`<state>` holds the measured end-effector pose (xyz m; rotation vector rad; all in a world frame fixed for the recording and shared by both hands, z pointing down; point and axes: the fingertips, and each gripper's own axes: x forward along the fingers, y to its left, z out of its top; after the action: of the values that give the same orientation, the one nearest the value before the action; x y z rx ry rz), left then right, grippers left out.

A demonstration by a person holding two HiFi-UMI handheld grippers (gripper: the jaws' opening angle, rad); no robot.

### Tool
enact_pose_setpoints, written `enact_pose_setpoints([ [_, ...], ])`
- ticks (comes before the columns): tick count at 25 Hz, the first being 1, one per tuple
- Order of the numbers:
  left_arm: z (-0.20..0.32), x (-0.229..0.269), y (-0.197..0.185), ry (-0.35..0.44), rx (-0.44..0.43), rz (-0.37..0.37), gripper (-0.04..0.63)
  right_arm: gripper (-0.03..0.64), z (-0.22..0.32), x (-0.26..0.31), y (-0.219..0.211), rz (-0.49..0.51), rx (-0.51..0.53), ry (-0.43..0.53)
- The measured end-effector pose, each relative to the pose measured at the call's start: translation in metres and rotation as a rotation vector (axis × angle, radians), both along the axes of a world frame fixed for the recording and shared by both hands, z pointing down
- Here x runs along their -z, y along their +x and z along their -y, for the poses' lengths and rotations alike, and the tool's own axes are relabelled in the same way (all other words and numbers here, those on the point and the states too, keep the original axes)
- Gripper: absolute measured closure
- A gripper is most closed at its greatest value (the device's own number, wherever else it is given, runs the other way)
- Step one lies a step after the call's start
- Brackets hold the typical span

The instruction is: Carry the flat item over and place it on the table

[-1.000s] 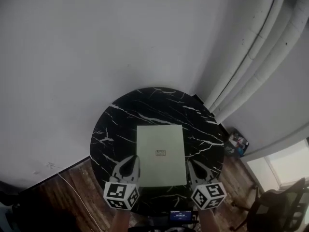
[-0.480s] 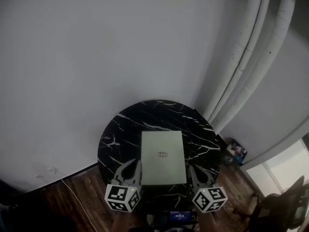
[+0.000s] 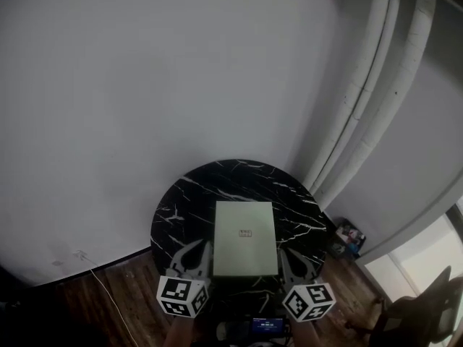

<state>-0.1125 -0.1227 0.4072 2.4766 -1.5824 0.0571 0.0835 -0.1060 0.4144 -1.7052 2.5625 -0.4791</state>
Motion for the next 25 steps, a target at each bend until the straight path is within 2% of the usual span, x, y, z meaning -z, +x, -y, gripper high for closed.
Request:
enact_pose_setpoints([
  [7, -0.004, 0.008, -0.001, 0.022, -0.01, 0.012, 0.581, 0.597, -0.005, 0.005, 0.006, -0.04, -0.032, 0.014],
  [25, 0.0, 0.007, -0.003, 0.015, -0.013, 0.001, 0.581, 0.597, 0.0, 0.006, 0.013, -0.035, -0.051, 0.011],
])
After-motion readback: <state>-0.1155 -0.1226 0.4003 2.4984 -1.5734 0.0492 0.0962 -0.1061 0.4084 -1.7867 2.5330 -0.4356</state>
